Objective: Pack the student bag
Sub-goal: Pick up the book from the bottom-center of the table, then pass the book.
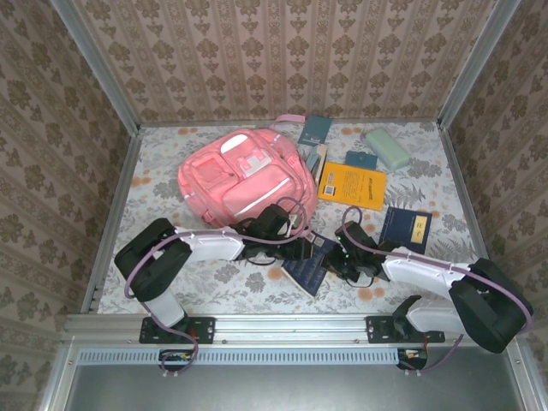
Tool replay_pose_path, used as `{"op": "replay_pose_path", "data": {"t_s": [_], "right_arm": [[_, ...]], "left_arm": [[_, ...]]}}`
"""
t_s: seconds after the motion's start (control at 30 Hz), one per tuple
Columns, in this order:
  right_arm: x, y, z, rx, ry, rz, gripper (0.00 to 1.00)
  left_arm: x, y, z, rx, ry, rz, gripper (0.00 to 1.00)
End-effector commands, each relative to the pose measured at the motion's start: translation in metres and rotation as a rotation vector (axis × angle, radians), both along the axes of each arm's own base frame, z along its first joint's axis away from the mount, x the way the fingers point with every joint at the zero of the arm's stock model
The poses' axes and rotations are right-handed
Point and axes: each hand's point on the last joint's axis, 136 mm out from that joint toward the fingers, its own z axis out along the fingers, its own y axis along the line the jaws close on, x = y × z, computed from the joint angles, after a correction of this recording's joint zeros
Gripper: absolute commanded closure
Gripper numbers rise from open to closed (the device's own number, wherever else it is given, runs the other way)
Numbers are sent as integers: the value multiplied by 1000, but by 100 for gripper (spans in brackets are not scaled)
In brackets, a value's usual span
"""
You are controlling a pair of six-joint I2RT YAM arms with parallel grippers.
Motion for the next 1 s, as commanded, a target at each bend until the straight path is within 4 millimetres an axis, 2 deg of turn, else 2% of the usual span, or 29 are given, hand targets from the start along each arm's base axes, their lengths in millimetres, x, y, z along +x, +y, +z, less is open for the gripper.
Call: {"op": "replay_pose_path", "data": {"t_s": [0.0,0.07,0.2,0.3,0.5,0.63,0.73,0.83,0.9,0.97], "right_arm": [[6,8,10,48,-59,4,76],[5,7,10,49,-58,1,76],[4,4,13,41,-65,-3,76],[4,-3,22,21,-86,-8,72],[12,-18,58,-23,-183,5,61],[20,-22,88,-34,-261,27,53],[28,-13,112,-1,-320,65,47],[36,10,136,122,-389,114,40],[43,24,153,225,-426,127,32],[48,40,173,338,-477,161,29]], "left_arm": [[-9,-27,32,-194,45,-83,53],[-9,-28,29,-189,54,-87,62],[-8,-24,27,-154,41,-77,73],[-7,-19,33,-125,12,-75,87],[-2,-12,71,-118,-82,-82,98],[6,3,102,-95,-175,-54,100],[19,24,122,-105,-226,21,100],[35,42,143,-171,-249,109,100],[42,50,157,-234,-249,156,100],[49,54,167,-287,-242,193,100]]}}
